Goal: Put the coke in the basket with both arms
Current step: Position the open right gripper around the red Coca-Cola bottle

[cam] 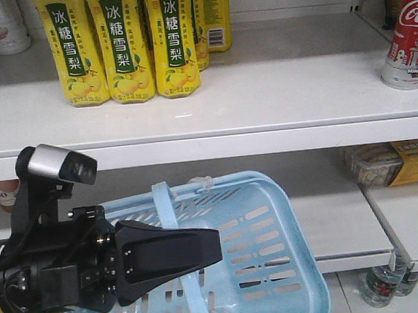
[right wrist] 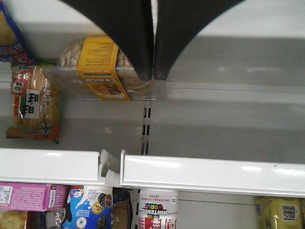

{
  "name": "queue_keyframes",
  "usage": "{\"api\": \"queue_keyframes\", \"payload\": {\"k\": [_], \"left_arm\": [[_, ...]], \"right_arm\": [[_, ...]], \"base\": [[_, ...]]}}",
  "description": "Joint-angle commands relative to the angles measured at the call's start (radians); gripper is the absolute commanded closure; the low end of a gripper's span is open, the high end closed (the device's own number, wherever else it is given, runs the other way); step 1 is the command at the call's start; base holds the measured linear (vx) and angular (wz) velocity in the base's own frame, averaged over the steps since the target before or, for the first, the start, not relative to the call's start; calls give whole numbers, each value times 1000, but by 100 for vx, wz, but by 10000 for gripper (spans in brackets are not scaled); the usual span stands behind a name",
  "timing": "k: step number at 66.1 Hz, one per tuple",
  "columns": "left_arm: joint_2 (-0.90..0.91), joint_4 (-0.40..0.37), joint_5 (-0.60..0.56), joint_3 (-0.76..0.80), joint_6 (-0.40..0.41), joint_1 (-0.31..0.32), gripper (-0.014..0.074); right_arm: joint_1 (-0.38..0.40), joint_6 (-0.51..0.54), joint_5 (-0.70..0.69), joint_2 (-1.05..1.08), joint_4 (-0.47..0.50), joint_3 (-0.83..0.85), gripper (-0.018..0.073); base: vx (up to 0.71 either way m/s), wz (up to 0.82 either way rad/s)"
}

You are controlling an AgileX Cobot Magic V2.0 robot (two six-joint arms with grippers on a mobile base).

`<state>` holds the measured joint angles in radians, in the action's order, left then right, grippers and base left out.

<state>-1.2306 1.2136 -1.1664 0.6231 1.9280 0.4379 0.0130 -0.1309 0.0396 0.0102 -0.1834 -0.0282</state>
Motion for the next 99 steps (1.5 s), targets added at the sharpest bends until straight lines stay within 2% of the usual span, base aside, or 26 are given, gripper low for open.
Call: {"api": "queue_keyframes", "payload": {"k": [1, 9, 13, 25, 34, 40, 47, 59, 65, 71, 77, 82, 89, 99], "left_arm": [[25, -79, -214, 22, -9, 3, 603], [25, -79, -214, 22, -9, 3, 603], [25, -79, -214, 22, -9, 3, 603], [25, -79, -214, 22, -9, 3, 603], [25, -79, -214, 22, -9, 3, 603], [25, -79, -214, 22, -9, 3, 603], [25, -80, -214, 22, -9, 3, 603], [25, -81, -214, 22, -9, 3, 603], [25, -81, -214, 22, -9, 3, 603], [25, -81, -214, 22, -9, 3, 603], [25, -81, -214, 22, -9, 3, 603], [25, -81, -214, 22, -9, 3, 603], [25, -81, -214, 22, -9, 3, 603], [25, -81, -214, 22, -9, 3, 603]], "right_arm": [[6, 3, -70, 19, -8, -10, 564], [6, 1, -70, 19, -7, -10, 564], [6, -27, -81, 19, 25, -10, 564], [6, -256, -124, 19, 294, -10, 564], [6, -364, -157, 19, 484, -9, 564], [5, -386, -215, 19, 536, -1, 564], [-12, -339, -196, 18, 439, 77, 564], [-58, -304, -97, -47, 122, 304, 540], [-68, -305, -97, -119, 7, 378, 487], [-71, -306, -108, -206, -92, 428, 373], [-71, -308, -155, -279, -124, 444, 233], [-71, -304, -252, -346, -145, 446, 85], [-71, -289, -398, -446, -144, 450, -44], [-70, -270, -421, -596, -107, 543, -64]], "base": [[0, 0], [0, 0], [0, 0], [0, 0], [0, 0], [0, 0], [0, 0], [0, 0], [0, 0], [0, 0], [0, 0], [0, 0], [0, 0], [0, 0]]}}
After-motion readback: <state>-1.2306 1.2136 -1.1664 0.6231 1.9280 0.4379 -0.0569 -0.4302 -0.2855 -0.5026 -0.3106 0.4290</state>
